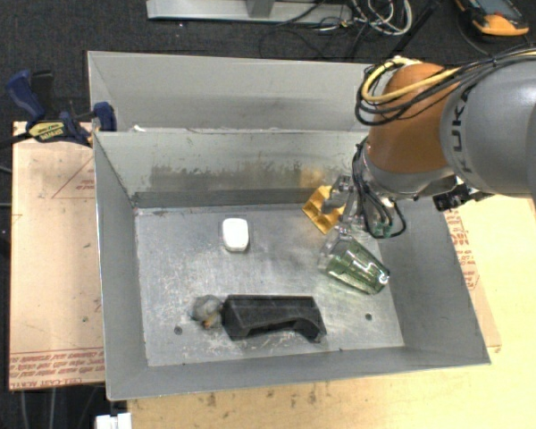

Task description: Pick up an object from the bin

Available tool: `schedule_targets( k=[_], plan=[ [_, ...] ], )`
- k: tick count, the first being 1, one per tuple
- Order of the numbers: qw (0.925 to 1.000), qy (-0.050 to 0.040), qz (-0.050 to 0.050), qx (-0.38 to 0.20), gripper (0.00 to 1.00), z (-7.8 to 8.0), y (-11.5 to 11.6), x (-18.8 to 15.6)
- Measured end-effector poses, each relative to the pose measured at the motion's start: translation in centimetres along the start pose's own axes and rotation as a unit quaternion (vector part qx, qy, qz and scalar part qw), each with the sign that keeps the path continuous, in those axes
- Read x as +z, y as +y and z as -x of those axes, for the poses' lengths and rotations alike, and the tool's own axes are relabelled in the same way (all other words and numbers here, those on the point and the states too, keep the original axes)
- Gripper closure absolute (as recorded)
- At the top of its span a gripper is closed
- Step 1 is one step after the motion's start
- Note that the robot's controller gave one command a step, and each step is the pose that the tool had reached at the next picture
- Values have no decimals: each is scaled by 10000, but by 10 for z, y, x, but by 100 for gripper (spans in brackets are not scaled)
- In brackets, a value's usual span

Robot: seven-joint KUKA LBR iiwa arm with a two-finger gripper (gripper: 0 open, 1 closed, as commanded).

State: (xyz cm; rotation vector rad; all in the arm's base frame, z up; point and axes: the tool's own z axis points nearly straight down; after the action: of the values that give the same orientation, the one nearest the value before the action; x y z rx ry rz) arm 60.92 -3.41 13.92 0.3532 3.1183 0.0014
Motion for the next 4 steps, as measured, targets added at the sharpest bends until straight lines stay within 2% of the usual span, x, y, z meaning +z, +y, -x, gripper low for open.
schedule_targets(
  k=[1,2,3,4],
  plan=[
    [9983,-67,11,571,100,54,-71,62],
    [9984,-68,10,569,100,54,-71,62],
    [9999,-2,-3,111,100,44,-72,-59],
    [9999,-2,-3,110,100,44,-72,-59]
  ],
)
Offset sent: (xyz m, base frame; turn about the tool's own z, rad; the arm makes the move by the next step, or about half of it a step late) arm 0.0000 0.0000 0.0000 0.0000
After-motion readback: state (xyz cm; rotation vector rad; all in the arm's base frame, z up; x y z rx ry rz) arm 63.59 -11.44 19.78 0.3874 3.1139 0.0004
